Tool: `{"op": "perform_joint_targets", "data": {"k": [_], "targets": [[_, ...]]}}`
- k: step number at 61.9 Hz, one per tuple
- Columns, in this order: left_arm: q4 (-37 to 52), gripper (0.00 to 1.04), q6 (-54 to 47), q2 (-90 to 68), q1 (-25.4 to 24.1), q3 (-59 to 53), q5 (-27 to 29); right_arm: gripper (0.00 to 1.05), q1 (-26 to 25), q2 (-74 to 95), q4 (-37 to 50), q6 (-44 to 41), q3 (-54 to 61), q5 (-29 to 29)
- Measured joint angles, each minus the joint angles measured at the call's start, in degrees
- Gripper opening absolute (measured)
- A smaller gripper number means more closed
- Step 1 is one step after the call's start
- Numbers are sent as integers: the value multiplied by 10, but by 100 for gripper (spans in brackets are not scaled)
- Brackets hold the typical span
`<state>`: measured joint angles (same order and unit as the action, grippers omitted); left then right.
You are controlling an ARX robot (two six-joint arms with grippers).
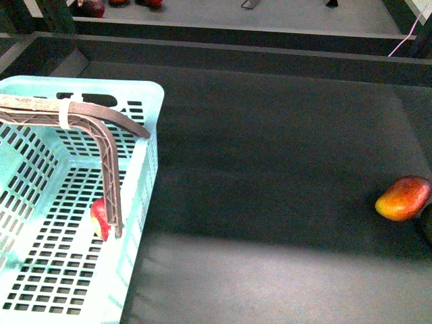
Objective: Pick apple with right arm and hold basket with left
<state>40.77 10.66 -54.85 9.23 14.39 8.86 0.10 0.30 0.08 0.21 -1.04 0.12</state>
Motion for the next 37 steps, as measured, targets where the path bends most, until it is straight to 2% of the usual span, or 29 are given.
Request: {"op": "perform_joint_targets", "data": {"k": [9, 11, 18, 23, 27, 37], "targets": [[-11, 6, -79, 50, -23, -47, -23, 96, 0, 0, 0, 0, 0, 0], [-15, 3, -83, 61, -26, -53, -27, 96, 0, 0, 0, 0, 0, 0], [-34, 3, -94, 101, -39, -74, -37, 96, 0, 0, 0, 0, 0, 0], [-52, 3, -97, 131, -74, -87, -83, 96, 0, 0, 0, 0, 0, 0], [-66, 3, -98, 156, -89, -97, -84, 96, 0, 0, 0, 0, 0, 0], [-104, 3, -99, 210, -90, -113, -89, 96, 0, 0, 0, 0, 0, 0]]}}
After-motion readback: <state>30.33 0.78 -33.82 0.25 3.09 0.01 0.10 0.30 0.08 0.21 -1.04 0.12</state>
